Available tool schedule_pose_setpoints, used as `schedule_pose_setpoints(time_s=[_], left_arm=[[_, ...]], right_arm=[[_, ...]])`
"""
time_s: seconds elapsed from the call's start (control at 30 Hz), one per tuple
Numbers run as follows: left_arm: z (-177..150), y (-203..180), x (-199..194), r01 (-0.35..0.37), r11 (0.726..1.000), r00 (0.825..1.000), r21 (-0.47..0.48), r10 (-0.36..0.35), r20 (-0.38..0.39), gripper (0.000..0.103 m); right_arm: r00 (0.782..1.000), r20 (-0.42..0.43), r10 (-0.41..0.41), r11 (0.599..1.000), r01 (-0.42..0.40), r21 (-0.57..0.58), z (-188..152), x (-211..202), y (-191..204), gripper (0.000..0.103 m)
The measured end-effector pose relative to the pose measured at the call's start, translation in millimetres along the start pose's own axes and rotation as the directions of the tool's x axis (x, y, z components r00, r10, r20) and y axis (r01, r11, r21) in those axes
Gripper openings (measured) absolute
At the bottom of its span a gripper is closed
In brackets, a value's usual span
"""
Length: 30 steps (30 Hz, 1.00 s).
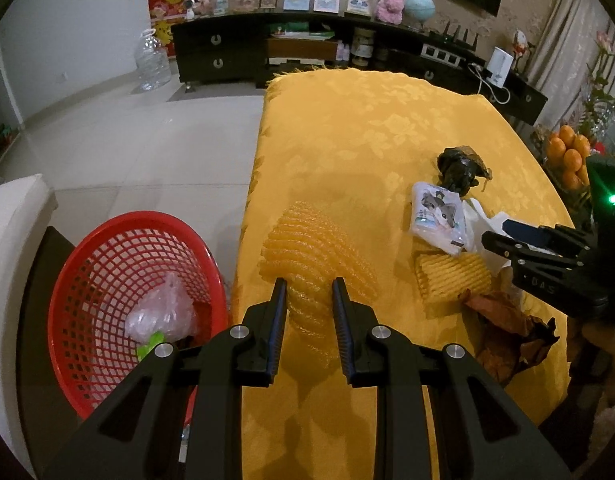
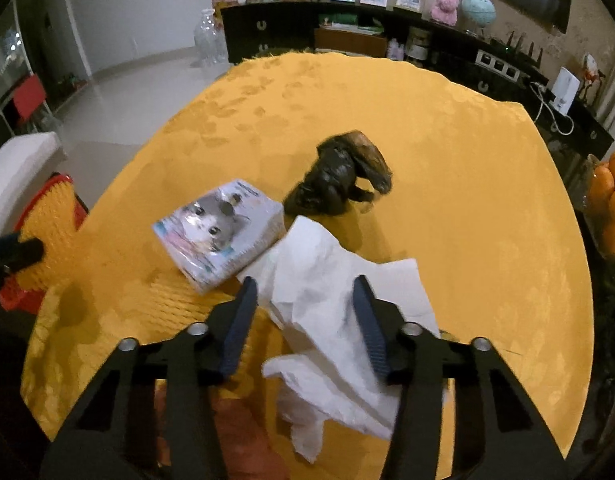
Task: Collect trash
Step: 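Lift the foam net with the left gripper while the right gripper grasps the white tissue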
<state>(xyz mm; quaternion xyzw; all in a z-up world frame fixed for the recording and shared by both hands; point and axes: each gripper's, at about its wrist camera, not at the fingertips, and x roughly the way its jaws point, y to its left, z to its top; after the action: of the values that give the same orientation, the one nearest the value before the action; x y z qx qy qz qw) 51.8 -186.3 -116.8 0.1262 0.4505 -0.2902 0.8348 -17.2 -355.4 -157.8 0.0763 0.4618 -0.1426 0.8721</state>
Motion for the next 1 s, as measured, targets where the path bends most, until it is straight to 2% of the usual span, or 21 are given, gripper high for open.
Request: schedule_pose_setpoints(time_s=[0.1,0.2,0.27,0.6,1.0], left_arm=[[-0.3,0.2,-4.1,-0.001,1.0,1.0,-0.003,0.001,0.007,0.022],[-0.4,1.0,-11.0,-0.003,1.0,1.0,-0.004,0.003,0.02,0.022],[-0.7,2.2,-16.0,-0.008,1.0,1.0,-0.003,0.008,0.03,0.022],[2.6,10.3,-37.8,-0.011,1.0,0.997,-0.021,0.013,0.08,0.022],[7.3,16.5,-72.2,-0.026,0.999,0.987,-0.034,0.031,0.159,0.022]], right_arm=[[1.0,-0.004,0.0,1.0,0.0,-0.009,0.0,1.2,-1.0,0.026],[1.0,-0.003,0.003,1.0,-0.003,0.014,0.4,-1.9,-5.4,0.017],[1.0,0.007,0.011,0.999,-0.012,0.041,-0.3,-7.2,-8.8,0.015],[0.991,0.115,0.07,0.993,-0.079,0.083,7.0,-57.8,-11.6,0.012],[0.971,0.214,0.104,0.991,-0.12,0.061,21.9,-111.2,-0.5,0.012]])
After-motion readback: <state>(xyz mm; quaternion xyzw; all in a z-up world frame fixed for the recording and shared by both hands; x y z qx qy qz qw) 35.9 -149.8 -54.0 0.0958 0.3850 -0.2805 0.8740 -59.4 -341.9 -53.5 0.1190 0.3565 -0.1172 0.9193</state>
